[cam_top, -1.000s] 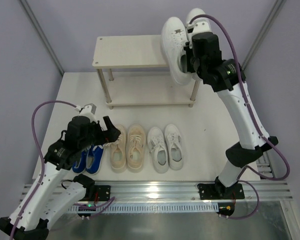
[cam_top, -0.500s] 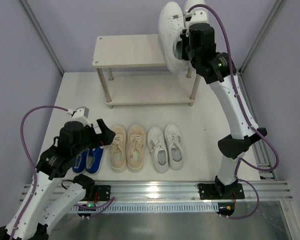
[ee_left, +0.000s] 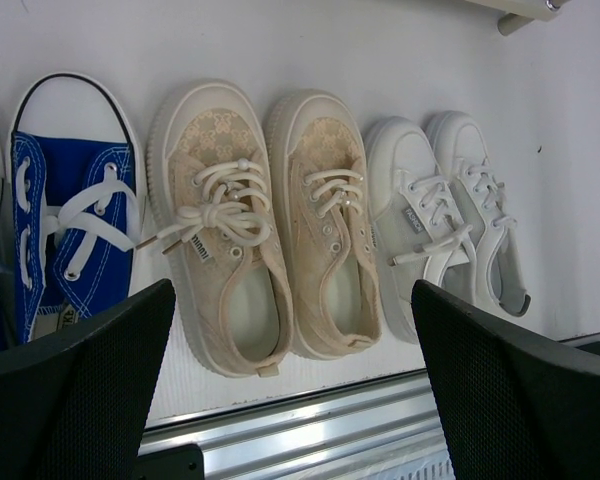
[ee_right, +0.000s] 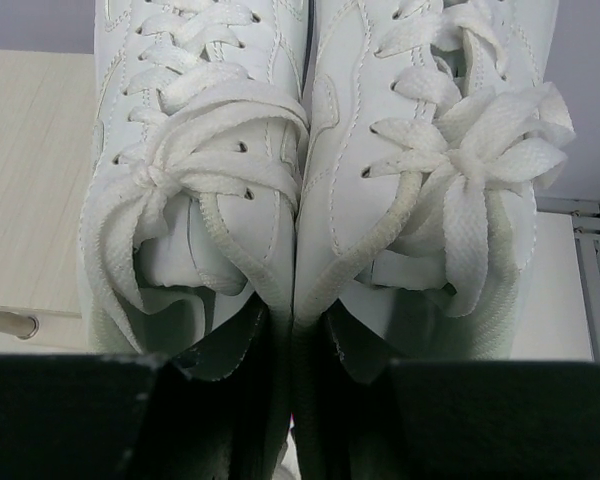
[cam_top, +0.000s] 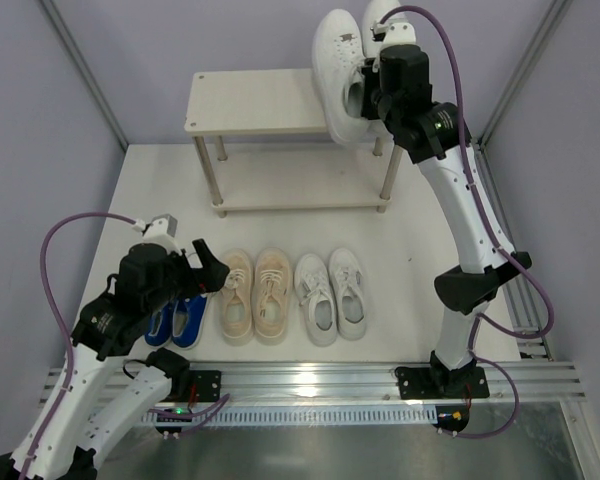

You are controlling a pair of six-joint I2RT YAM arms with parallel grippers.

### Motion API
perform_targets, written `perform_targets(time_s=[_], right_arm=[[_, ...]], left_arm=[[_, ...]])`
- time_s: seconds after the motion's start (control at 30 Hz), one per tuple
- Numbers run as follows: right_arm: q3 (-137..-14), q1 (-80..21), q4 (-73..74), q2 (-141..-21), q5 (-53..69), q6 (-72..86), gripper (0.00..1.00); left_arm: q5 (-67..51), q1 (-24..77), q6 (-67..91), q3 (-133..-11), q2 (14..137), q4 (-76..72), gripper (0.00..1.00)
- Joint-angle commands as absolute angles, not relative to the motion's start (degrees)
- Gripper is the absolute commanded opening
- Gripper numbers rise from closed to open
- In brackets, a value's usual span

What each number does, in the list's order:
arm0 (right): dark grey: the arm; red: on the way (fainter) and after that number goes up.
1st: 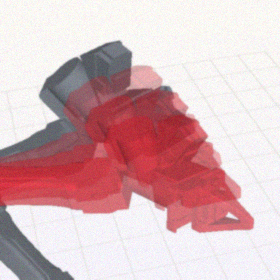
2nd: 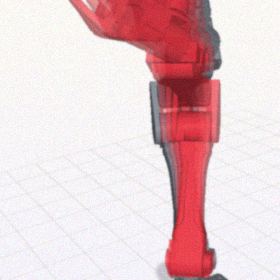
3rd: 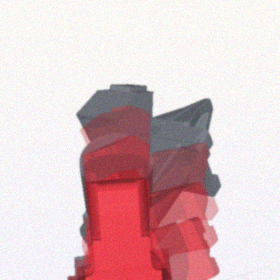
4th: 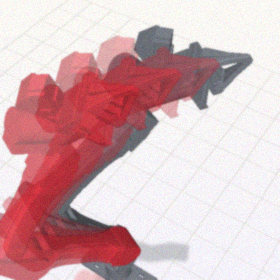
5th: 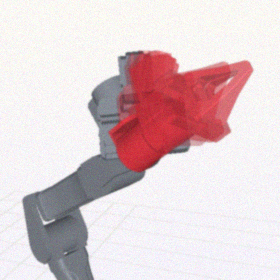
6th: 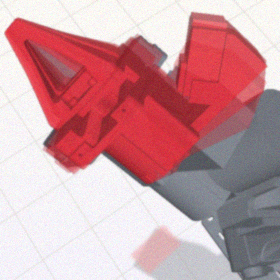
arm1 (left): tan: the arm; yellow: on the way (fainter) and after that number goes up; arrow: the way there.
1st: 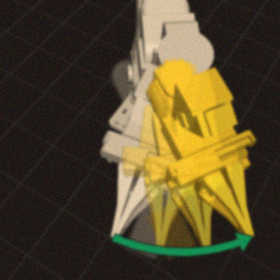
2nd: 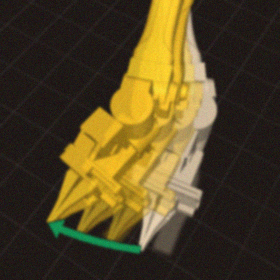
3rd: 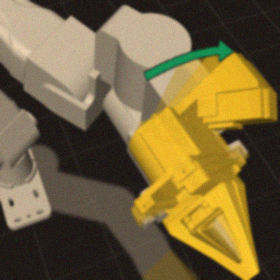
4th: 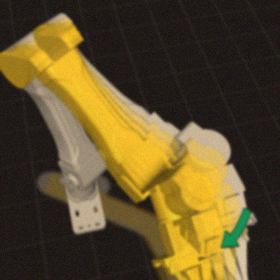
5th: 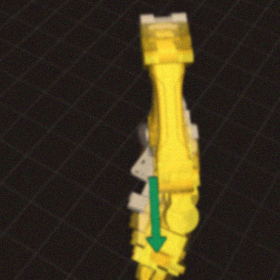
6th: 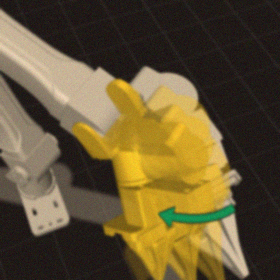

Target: Place and organize the shoes onto the shoe shelf

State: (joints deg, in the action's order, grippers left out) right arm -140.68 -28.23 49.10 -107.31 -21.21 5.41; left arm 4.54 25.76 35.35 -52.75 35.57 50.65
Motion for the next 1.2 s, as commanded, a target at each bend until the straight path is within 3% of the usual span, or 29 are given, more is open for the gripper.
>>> perform_targets(time_s=[0.0,0.1,0.13,0.23,0.37,0.7,0.9,1.17], right_arm=[[-145.64,-28.3,33.92,-105.03,-21.97,8.7,0.04],[-145.46,-28.3,34.1,-105.55,-22.41,9.23,0.04],[-145.46,-28.3,34.28,-105.64,-22.5,9.32,0.09],[-145.02,-28.3,34.1,-105.73,-22.15,9.58,0.35],[-144.84,-28.3,33.31,-105.82,-21.71,9.67,0.49],[-143.44,-28.21,30.33,-104.59,-21.45,9.41,0.55],[-137.47,-28.83,26.72,-96.96,-23.02,7.91,0.59],[-106.21,-30.32,18.47,-74.99,-28.91,7.21,0.63]], left_arm=[[5.54,25.84,34.98,-54.23,35.07,50.89,1.0],[5.54,25.93,34.98,-54.14,34.81,50.98,1.0],[5.54,25.84,34.98,-54.14,34.8,50.98,1.0],[5.8,25.84,34.98,-54.05,34.54,51.24,1.0],[6.06,25.93,34.89,-54.05,34.1,51.59,1.0],[6.86,25.93,34.8,-54.14,33.4,52.29,1.0],[5.02,25.84,35.51,-55.98,33.84,49.41,1.0],[-5.26,25.84,36.04,-67.05,46.64,35.87,1.0]])
